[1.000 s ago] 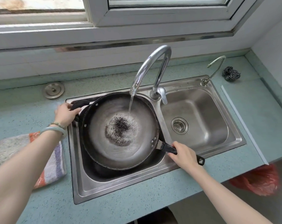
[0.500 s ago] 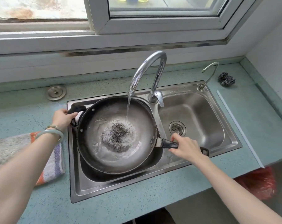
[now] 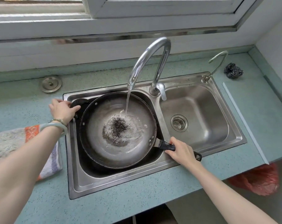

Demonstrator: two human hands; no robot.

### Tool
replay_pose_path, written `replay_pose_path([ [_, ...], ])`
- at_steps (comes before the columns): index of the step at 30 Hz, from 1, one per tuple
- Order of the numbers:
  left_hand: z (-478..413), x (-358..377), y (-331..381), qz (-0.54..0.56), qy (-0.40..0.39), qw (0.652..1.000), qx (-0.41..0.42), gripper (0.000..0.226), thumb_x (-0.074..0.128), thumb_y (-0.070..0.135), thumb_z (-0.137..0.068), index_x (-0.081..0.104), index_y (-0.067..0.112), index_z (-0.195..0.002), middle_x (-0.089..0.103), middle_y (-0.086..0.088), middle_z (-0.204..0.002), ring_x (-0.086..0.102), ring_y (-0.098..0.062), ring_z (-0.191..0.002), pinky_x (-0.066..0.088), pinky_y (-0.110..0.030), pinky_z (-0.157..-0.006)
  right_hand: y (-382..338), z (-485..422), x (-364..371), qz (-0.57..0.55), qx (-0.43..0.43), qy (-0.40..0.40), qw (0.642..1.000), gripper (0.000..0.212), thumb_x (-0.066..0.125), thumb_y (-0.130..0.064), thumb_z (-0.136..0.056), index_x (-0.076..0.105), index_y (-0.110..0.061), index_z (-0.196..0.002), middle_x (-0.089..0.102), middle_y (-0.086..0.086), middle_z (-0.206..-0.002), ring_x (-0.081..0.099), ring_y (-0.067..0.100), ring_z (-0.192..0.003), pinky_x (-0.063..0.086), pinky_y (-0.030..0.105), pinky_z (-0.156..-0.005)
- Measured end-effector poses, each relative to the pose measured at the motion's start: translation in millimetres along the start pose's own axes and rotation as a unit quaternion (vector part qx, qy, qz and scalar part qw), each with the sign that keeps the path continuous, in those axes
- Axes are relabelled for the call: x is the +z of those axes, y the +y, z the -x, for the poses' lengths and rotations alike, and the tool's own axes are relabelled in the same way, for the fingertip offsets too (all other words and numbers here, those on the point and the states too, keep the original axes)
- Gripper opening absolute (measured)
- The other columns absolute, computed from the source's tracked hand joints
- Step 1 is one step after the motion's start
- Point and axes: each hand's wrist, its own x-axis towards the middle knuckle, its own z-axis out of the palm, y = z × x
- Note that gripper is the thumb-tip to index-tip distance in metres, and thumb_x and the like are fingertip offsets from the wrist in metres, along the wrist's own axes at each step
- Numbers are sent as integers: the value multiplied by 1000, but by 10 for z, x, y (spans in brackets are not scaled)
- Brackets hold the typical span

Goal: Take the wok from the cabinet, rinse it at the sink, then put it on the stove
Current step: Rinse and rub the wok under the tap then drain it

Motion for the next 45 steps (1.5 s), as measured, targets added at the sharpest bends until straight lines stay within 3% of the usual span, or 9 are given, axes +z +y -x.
replay_pose_path([
  [7,-17,77,54,-14,12,1000,14,49,63,45,-84,66,4,-112,42,-22,-126,34,-39,-120,28,-43,-103,-17,-82,67,40,-35,-3,999,36,73,-37,-76,55,-11,-93,49,5,-100,49,28,-99,42,35,-80],
  [11,4,92,56,-17,24,999,32,48,62,42,-86,65,2,-112,43,-22,-125,36,-40,-117,32,-44,-101,-248,-209,-15,-15,-79,53,995,46,55,-47,-84,61,-12,-113,54,6,-123,47,23,-117,34,33,-101],
  [17,-12,138,-20,-13,47,997,52,48,61,45,-85,67,3,-108,47,-19,-118,40,-38,-110,35,-43,-96,-1163,-904,397,-6,-184,-51,982,55,43,-31,-98,27,-13,-147,20,12,-157,14,23,-146,7,32,-118],
  [25,-14,145,-18,23,39,998,32,51,65,48,-82,66,8,-113,48,-12,-123,37,-32,-116,31,-36,-101,-1996,-1429,1089,46,-102,-72,991,63,29,-41,-99,8,-12,-151,-1,18,-158,-7,35,-145,-2,52,-116],
  [29,-6,124,2,42,39,998,31,50,66,48,-81,66,8,-112,47,-12,-122,36,-31,-116,30,-34,-99,-2338,-1219,1183,62,-209,-120,969,58,29,-35,-99,13,-13,-151,8,10,-159,2,33,-146,0,57,-115],
  [33,28,115,27,51,37,997,33,50,65,48,-81,66,8,-112,47,-12,-122,36,-32,-117,29,-35,-99,-2204,-750,1114,32,-353,-274,894,59,36,-28,-100,10,-16,-151,6,12,-159,5,30,-146,5,43,-120],
  [40,35,95,17,59,33,997,29,54,65,49,-81,65,8,-116,47,-14,-123,35,-32,-119,31,-37,-101,-1344,-610,605,135,-289,-480,817,49,35,-41,-100,28,-31,-147,14,2,-159,13,19,-146,7,35,-120],
  [43,39,87,26,60,33,997,29,53,65,48,-82,65,8,-116,47,-14,-123,35,-32,-119,30,-36,-100,-1063,-869,369,200,-263,-414,848,35,47,-35,-92,60,-30,-124,50,0,-141,47,24,-127,40,41,-105],
  [45,36,89,19,60,34,997,28,53,66,48,-82,65,8,-117,47,-13,-123,35,-31,-118,30,-36,-100,-931,-1160,295,234,-249,-232,911,31,51,-20,-86,66,-18,-113,55,9,-132,53,30,-118,47,42,-95],
])
